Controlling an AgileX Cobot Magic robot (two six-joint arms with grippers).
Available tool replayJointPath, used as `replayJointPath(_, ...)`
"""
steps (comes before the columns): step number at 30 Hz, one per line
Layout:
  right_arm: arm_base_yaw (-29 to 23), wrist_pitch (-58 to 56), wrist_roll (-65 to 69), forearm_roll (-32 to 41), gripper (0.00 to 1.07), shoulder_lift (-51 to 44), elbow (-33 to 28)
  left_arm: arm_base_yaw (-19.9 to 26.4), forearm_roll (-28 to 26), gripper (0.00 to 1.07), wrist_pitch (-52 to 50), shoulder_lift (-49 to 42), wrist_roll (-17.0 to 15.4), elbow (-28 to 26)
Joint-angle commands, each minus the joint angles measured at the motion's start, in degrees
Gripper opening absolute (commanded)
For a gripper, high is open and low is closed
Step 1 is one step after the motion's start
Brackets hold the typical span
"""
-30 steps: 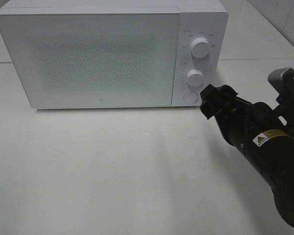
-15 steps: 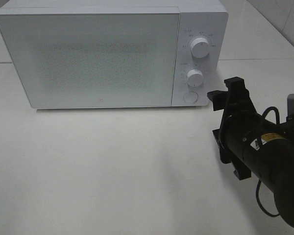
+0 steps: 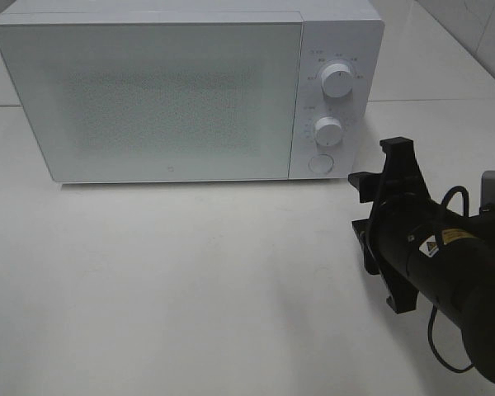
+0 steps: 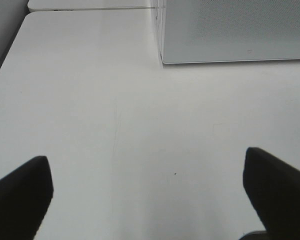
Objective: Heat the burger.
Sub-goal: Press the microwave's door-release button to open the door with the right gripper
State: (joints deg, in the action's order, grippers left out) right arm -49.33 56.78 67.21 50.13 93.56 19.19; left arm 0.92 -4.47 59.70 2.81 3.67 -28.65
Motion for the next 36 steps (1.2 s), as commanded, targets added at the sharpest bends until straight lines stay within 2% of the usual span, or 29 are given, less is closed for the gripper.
replayJointPath(1, -0.2, -0.2, 0.3, 0.2, 0.3, -0.1, -0.1, -0.2, 0.0, 0.98, -0.2, -0.1, -0.3, 0.1)
replayJointPath(2, -0.2, -0.2, 0.3, 0.2, 0.3, -0.1, -0.1, -0.2, 0.0, 0.98, -0.2, -0.1, -0.3, 0.1)
replayJointPath(4, -0.2, -0.5, -0.3, 0.2, 0.13, -0.1, -0.1, -0.2, 0.0, 0.98, -0.2, -0.1, -0.3, 0.1)
replayJointPath(5, -0.2, -0.5, -0.3, 0.2, 0.13, -0.1, -0.1, -0.2, 0.0, 0.98, -0.2, -0.1, -0.3, 0.1)
replayJointPath(7, -0.2, -0.6, -2.1, 0.2, 0.0, -0.1, -0.1, -0.2, 0.0, 0.98, -0.2, -0.1, -0.3, 0.1)
replayJointPath(22, 0.8, -0.2, -2.9, 2.0, 0.0, 0.2, 0.2, -0.2, 0.0, 0.98, -0.2, -0.1, -0.3, 0.1)
replayJointPath(36, 3.6, -0.7, -2.8, -1.1, 0.0, 8.5, 7.1, -0.2, 0.0, 0.98, -0.2, -0.1, -0.3, 0.1)
